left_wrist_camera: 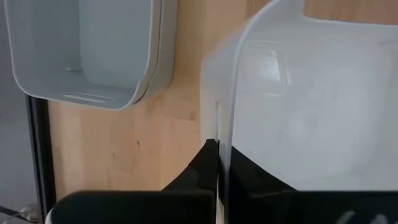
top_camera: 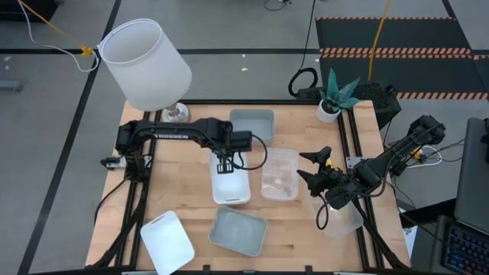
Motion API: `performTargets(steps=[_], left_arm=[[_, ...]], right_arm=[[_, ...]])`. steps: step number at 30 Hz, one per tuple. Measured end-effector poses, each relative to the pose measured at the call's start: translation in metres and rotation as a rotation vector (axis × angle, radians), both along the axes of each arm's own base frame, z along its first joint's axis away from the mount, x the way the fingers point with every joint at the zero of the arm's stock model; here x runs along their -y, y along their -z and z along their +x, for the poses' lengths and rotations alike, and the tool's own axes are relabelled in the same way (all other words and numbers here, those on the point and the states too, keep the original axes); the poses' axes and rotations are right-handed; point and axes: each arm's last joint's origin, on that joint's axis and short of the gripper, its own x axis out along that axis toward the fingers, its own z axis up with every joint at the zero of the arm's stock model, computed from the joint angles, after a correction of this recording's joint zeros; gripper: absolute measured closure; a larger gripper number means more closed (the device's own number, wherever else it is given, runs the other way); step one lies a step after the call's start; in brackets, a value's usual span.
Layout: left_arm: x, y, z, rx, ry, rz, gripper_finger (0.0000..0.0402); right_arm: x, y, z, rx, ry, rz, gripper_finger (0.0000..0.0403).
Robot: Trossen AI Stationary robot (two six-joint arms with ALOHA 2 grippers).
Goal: Stack baskets by color
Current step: Stack the right white bin on top of the top white bin
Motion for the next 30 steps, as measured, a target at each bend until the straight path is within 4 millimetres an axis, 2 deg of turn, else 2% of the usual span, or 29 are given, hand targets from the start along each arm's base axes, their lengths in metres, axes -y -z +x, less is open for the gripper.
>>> performTargets(steps=[7,12,22,30], left_arm=[[0.001,-0.021,0.0,0.029,0.076,-0.052,0.0398],[-0.004,-0.029,0.001,0.069,0.124,-0.126,0.0399],[-0.024,-0.017,0.0,0.051,0.145,-0.153,0.04],[-0.03,-0.002,0.002,0.051,0.213,-0.171,0.04]], right_arm=[[0.0,0.0,0.0,0.0,0.0,0.0,0.0064],[0.0,0.0,0.0,0.004,0.0,0.003,0.0064],[-0.001,-0.001,0.001,0.012,-0.001,0.009,0.0064],[-0.001,-0.001,0.001,0.012,-0.001,0.01,0.0064]])
